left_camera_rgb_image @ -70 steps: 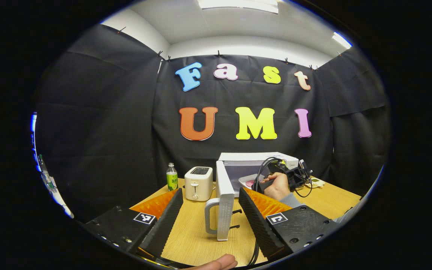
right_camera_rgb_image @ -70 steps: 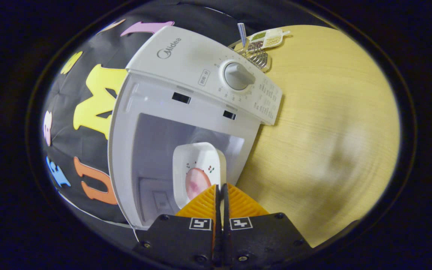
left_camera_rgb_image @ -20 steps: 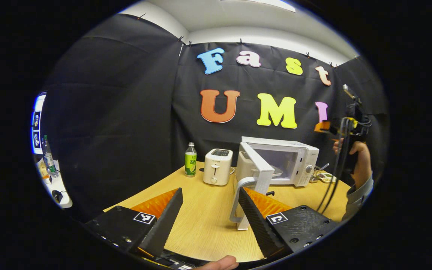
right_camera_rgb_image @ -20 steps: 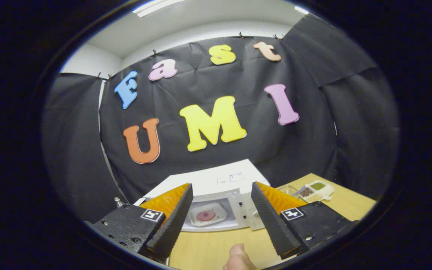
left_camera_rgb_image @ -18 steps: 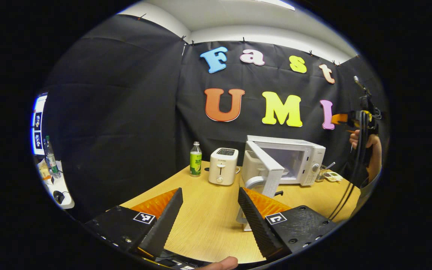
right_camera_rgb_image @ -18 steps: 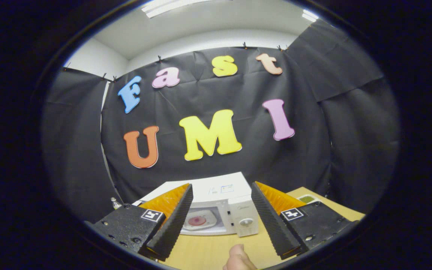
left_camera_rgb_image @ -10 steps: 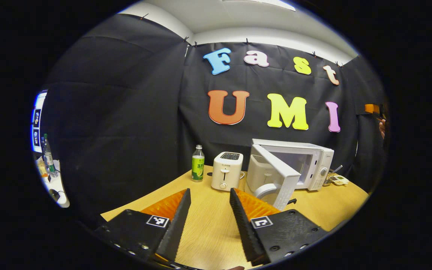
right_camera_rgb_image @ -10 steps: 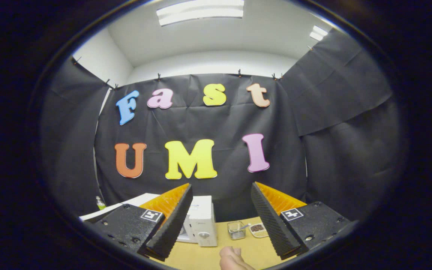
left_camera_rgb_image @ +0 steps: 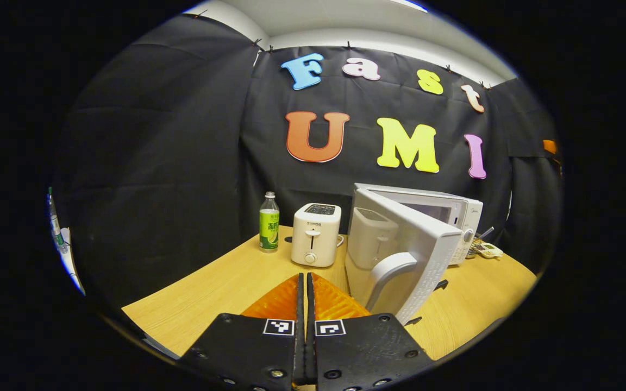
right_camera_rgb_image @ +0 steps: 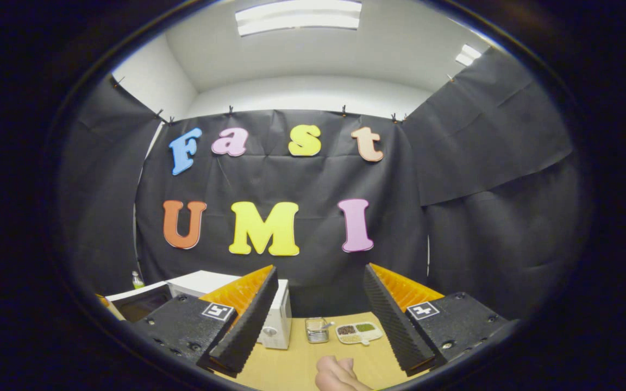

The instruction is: Open the microwave oven with the left hand, put the food in, and close the microwave oven.

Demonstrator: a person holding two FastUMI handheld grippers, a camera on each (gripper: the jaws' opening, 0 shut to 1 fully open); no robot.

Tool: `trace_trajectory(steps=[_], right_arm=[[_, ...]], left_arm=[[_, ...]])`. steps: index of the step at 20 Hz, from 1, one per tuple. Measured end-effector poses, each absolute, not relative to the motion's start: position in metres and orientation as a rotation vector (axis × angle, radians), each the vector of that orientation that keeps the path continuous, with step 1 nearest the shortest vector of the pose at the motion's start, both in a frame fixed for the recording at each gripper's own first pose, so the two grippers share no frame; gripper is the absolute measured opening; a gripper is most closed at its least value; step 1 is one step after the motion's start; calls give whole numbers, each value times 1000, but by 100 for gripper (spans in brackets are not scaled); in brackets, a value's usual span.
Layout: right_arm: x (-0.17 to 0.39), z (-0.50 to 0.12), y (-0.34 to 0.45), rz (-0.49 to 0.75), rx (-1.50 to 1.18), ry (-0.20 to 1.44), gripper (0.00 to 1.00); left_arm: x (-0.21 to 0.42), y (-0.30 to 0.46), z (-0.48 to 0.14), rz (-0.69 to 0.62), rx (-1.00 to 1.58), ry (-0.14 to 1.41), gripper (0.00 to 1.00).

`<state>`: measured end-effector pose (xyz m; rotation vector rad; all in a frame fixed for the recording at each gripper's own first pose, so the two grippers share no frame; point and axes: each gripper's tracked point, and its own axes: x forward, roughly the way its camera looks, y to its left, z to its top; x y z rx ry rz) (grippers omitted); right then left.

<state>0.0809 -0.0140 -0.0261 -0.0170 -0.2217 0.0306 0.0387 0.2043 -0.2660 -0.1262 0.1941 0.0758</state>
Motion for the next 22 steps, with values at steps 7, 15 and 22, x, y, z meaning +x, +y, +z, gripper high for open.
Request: trace_trajectory(steps=[7, 15, 22], right_arm=[[58, -26, -28, 45, -30, -199, 100], [63, -33, -42, 31, -27, -160, 100], [46, -27, -52, 25, -27, -188, 100]], left_arm=[[54, 160, -278, -12, -125, 222, 0], [66, 80, -273, -158, -209, 185, 0], [87, 26, -275, -261, -219, 173, 0]])
